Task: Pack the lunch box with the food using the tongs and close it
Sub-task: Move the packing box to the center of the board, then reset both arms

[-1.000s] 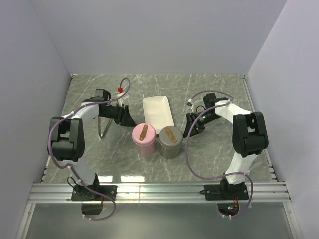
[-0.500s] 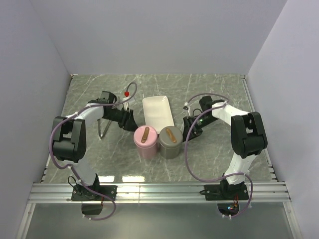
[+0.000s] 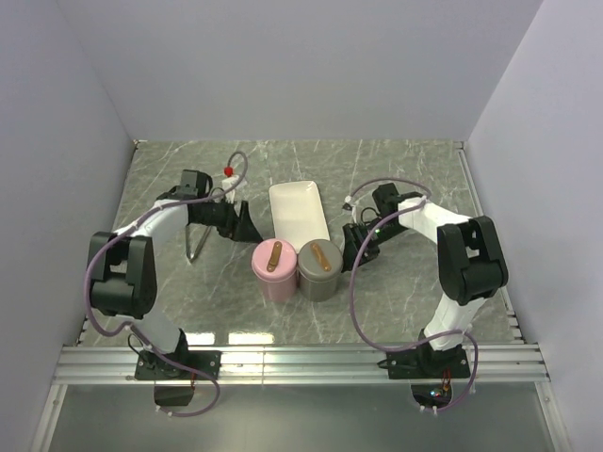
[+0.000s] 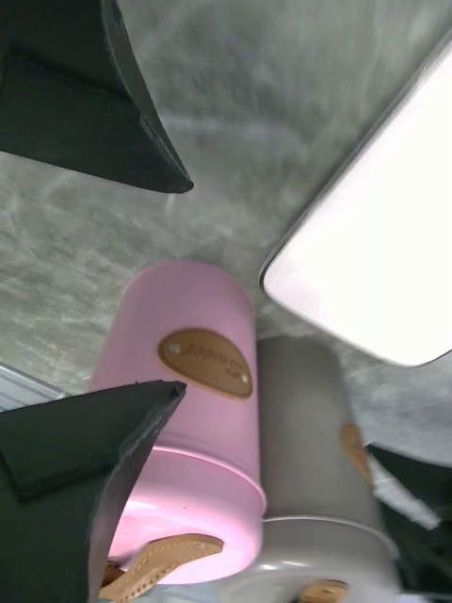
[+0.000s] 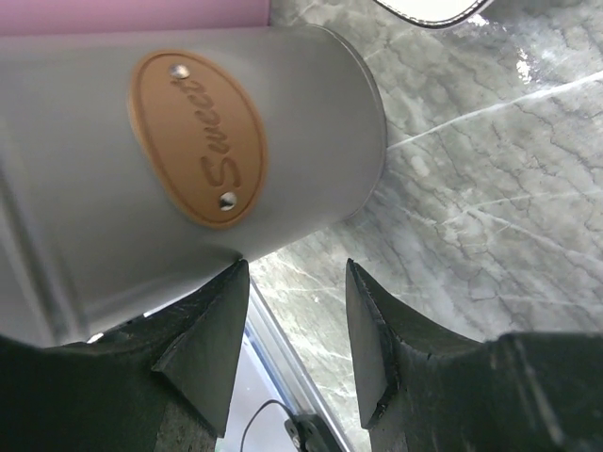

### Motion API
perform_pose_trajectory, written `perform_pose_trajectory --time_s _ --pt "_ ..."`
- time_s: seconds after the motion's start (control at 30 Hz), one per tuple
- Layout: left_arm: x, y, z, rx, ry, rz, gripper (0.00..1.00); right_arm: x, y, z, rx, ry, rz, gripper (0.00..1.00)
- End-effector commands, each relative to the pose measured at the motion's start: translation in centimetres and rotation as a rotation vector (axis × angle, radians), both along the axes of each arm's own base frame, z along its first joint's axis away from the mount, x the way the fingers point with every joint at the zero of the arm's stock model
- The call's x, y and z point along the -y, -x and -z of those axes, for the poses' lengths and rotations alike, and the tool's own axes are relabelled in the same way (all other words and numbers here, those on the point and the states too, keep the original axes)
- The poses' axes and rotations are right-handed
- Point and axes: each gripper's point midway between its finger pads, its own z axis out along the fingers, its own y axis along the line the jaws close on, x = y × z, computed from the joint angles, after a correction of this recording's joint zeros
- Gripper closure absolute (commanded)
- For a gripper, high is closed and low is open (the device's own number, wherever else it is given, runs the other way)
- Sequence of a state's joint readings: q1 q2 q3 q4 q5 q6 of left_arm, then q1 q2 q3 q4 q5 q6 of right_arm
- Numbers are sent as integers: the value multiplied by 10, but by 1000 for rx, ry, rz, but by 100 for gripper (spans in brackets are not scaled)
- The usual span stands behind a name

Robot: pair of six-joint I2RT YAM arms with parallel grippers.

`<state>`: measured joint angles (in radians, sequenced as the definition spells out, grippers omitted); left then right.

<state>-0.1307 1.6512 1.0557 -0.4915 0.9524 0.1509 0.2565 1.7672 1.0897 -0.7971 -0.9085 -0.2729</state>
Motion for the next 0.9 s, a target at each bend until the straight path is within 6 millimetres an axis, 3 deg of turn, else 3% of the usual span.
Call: perform_pose_trajectory --time_s 0.0,0.03,0.07,0.27,0.43,0.53,0.57,0.63,0.67,0.7,0.77,0.8,0.87 --pt "-18 -27 -37 117 21 -106 13 4 -8 -20 83 -31 18 47" --pt "-29 -34 -49 150 22 -148 3 7 -11 -22 93 -31 28 47" --pt "-35 -39 -56 180 11 -170 1 15 -16 -26 100 -30 55 46" --pt "-83 -66 -113 374 -110 -355 1 52 -50 -61 226 -17 154 45" --pt "-106 -69 -154 477 -205 -449 1 96 -85 -115 421 -4 306 35" --pt "-115 -71 -160 486 -218 -542 1 113 -93 -137 514 12 386 24" --pt "-121 -73 -157 471 -242 -582 1 117 -96 -149 580 14 406 19" --pt "-127 -73 -148 431 -274 -606 1 124 -95 -146 594 43 463 16" --pt "-131 -75 -144 395 -283 -652 1 128 -97 -156 650 57 501 13" --pt "-133 -73 -133 365 -299 -660 1 137 -96 -142 645 119 547 8" --pt "-137 -72 -125 364 -318 -669 1 145 -96 -148 722 152 600 4" --pt "-140 -67 -113 358 -340 -680 0 151 -91 -134 715 199 629 3" --pt "-146 -66 -109 387 -355 -706 1 157 -88 -139 783 217 665 0"
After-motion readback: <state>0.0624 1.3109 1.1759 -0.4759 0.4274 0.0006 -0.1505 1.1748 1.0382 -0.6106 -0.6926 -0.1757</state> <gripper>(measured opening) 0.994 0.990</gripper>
